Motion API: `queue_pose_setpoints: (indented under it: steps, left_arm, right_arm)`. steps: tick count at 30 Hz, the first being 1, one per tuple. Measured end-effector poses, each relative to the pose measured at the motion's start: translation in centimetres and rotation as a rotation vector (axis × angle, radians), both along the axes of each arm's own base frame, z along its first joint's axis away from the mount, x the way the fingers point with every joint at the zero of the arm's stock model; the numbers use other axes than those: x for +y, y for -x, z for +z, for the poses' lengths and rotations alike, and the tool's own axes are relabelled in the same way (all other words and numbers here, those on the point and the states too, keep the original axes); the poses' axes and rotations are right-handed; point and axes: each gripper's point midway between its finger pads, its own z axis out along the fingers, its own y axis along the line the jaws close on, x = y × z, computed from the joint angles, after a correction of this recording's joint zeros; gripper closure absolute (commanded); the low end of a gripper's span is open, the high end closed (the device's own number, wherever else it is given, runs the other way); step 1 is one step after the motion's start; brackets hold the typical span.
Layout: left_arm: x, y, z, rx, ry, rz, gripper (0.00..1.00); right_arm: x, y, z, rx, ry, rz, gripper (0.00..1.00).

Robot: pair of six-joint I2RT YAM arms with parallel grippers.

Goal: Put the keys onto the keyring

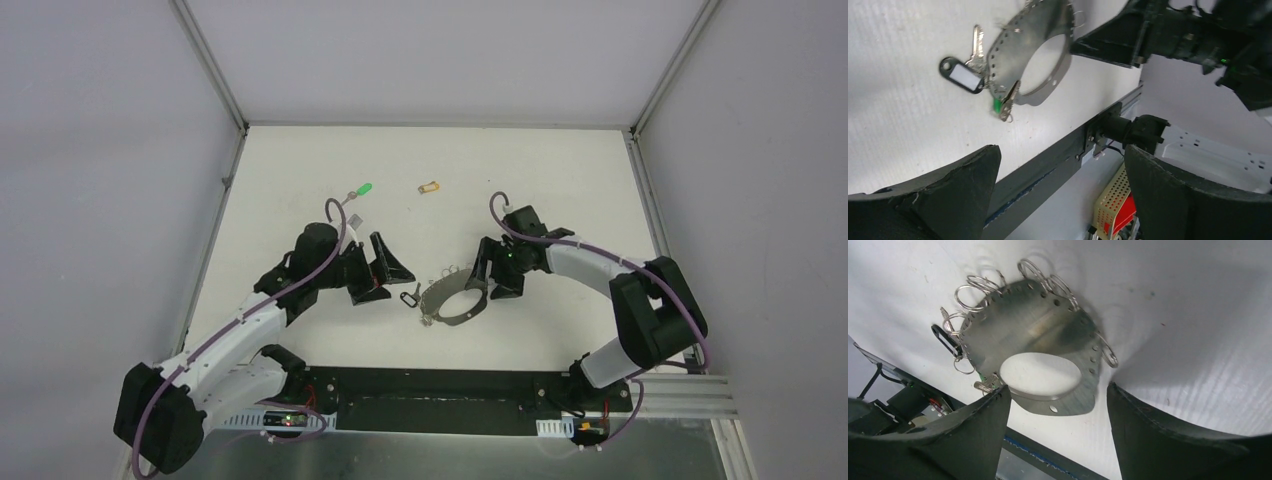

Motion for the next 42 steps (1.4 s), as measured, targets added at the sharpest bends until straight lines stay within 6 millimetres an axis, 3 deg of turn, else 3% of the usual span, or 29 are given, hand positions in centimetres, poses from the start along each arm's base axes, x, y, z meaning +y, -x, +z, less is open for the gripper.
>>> queue_pose_setpoints:
  steps: [7, 10, 15, 18, 24, 27, 31, 42]
  left_arm:
    - [0.4, 0.2, 5.4, -0.229, 0.115, 0.015, 0.01]
    - [0.6, 0.5, 6.2, -0.286, 0.148, 0.016, 0.01]
    - [0.7, 0.7, 4.8, -0.280, 0.168, 0.026, 0.01]
    - [0.7, 0.8, 4.2, -0.264, 0.176, 0.031, 0.01]
    - [0.6, 1.0, 5.2, -0.294, 0.208, 0.027, 0.02]
    - [0.5, 1.1, 5.4, -0.296, 0.214, 0.017, 0.03]
    - [0.5, 1.1, 4.7, -0.273, 0.198, 0.015, 0.07]
    - [-0.3, 1.2, -0.7, -0.065, 0.054, -0.028, 0.21]
  right_arm:
    - [0.1, -1.4, -0.1, -0.043, 0.064, 0.015, 0.32]
    - [-0.5, -2.0, -0.3, -0.069, 0.105, 0.011, 0.35]
    - [-0.1, -2.5, -0.1, -0.090, 0.114, 0.035, 0.40]
    - [1.2, -2.0, -0.1, -0.091, 0.087, 0.080, 0.41]
    - [4.5, 0.1, 0.5, -0.076, -0.008, 0.184, 0.40]
    - [5.1, 0.4, 0.8, -0.073, -0.035, 0.197, 0.38]
    - [4.8, 0.3, 0.9, -0.068, -0.034, 0.190, 0.38]
    - [1.9, -1.1, 3.0, -0.124, -0.014, 0.134, 0.37]
